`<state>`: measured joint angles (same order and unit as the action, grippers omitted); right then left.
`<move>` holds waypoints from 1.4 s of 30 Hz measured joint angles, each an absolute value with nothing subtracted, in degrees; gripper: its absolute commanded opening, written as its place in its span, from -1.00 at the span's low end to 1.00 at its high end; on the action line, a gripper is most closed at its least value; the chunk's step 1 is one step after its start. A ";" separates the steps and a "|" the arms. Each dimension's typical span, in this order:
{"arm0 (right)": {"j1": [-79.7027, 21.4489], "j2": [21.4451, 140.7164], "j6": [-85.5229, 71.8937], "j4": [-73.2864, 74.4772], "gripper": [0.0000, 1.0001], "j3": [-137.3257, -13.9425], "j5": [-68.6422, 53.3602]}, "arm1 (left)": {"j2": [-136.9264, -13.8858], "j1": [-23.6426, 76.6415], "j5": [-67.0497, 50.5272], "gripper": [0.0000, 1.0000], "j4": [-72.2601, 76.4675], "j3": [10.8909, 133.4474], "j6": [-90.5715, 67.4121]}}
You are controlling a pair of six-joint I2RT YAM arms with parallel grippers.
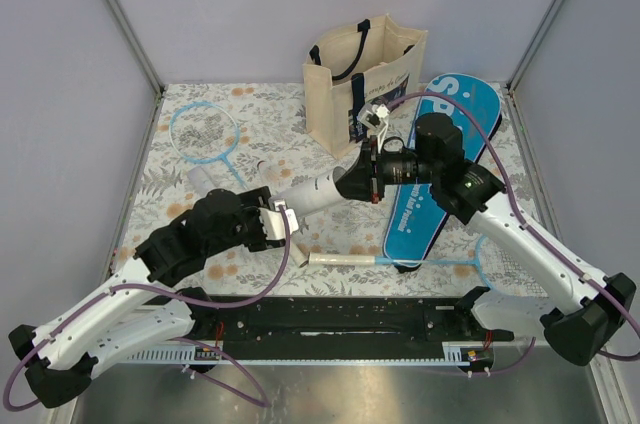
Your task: Pack up the badminton gear
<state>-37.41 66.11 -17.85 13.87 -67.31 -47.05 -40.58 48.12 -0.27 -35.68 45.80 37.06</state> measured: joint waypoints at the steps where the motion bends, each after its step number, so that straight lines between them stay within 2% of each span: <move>1: -37.60 66.54 -17.96 13.47 -1.00 -67.31 -47.05 | -40.53 48.12 -0.27 -0.06 -35.66 45.80 37.08; 6: -38.22 68.23 -18.94 11.38 -0.96 -67.31 -46.59 | -40.49 48.12 -0.27 -0.07 -35.40 45.80 37.08; 9: -38.30 68.66 -19.88 10.66 -0.74 -67.31 -46.04 | -40.49 48.12 -0.25 -0.08 -35.11 45.80 37.01; 12: -38.39 68.75 -21.06 10.09 -0.33 -67.31 -44.75 | -40.49 48.12 -0.23 -0.11 -34.70 45.78 36.47; 14: -38.44 68.64 -21.67 10.22 -0.14 -67.31 -43.00 | -40.49 48.12 -0.01 -0.13 -34.50 45.78 36.03; 21: -38.48 64.84 -23.57 13.15 0.28 -70.02 -34.54 | -39.57 48.14 3.53 -0.14 -32.47 44.71 33.82; 29: -38.46 56.45 -27.86 11.00 0.35 -68.45 -18.96 | -37.43 48.12 11.11 -0.14 -29.65 42.11 30.74; 34: -38.46 51.92 -35.29 1.80 0.32 -57.47 -6.55 | -36.95 48.12 16.99 -0.14 -27.99 40.93 30.52; 37: -38.46 53.17 -39.68 -2.46 0.30 -52.34 -1.34 | -35.20 48.12 21.12 -0.14 -25.32 39.48 30.55; 42: -38.46 62.57 -46.74 -8.38 0.27 -49.58 2.55 | -29.32 48.10 27.97 -0.14 -20.51 36.82 30.46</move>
